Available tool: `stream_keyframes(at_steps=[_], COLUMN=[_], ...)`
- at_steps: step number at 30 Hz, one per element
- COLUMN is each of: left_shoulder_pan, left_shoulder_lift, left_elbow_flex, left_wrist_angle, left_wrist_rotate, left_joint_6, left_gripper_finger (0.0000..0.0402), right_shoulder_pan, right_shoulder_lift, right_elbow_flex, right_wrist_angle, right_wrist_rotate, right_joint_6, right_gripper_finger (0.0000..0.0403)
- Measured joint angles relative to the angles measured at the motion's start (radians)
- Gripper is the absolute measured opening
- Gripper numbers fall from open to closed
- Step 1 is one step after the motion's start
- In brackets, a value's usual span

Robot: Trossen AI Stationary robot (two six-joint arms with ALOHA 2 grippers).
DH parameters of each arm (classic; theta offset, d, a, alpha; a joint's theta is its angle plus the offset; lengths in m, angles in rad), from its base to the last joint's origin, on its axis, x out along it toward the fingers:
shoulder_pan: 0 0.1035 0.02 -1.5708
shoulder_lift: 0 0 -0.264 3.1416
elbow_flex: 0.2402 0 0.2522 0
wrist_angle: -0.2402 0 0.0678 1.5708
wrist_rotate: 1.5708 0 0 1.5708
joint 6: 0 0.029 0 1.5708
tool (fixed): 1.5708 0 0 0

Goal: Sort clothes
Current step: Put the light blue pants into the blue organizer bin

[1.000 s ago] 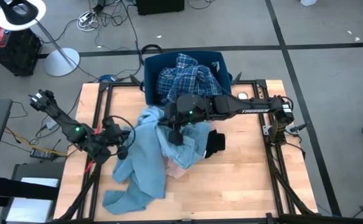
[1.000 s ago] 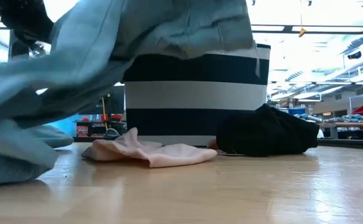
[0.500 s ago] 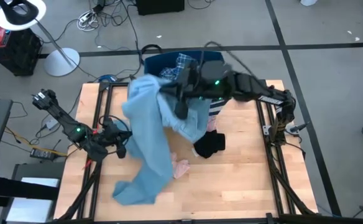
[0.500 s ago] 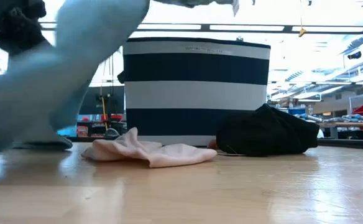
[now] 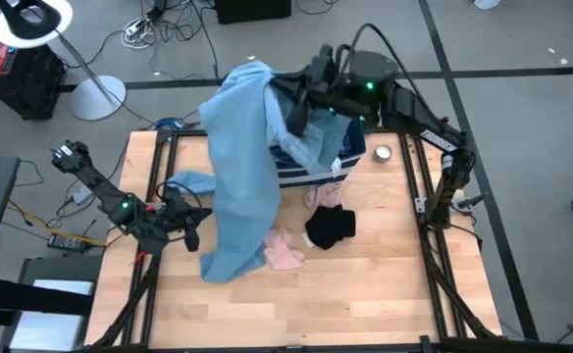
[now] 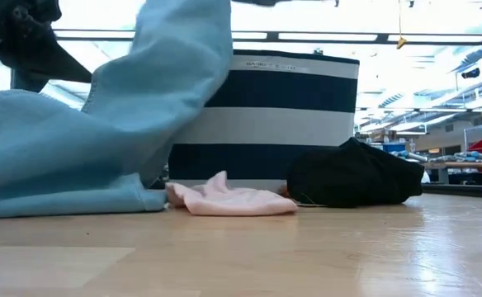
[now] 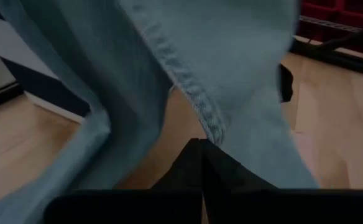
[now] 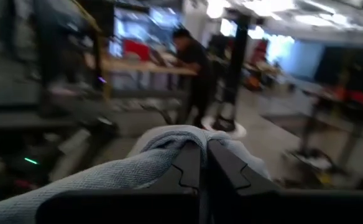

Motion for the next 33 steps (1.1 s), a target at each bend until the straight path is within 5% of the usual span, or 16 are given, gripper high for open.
stream_keyframes(at_steps=[11,25,33], left_shoulder_pan=[0.0,0.0,0.0], left_shoulder_lift=[-0.026,-0.025,-0.025], left_elbow_flex=[0.0,0.0,0.0], left_wrist_angle=[-0.005,-0.014,-0.021], left_wrist_rotate=[0.007,0.001,0.0], left_joint_6=[0.032,0.043,0.043], left_gripper_finger=[0.0001,0.0001,0.0001], right_shoulder_pan=[-0.216,-0.361,-0.389], right_shoulder_lift=[0.004,0.002,0.003], right_elbow_flex=[-0.101,-0.644,-0.771], right_wrist_angle=[-0.294,-0.16,-0.159], right_wrist_rotate=[0.006,-0.214,-0.269], right_joint_6=[0.127,0.275,0.325], right_gripper_finger=[0.0008,0.0008,0.0011])
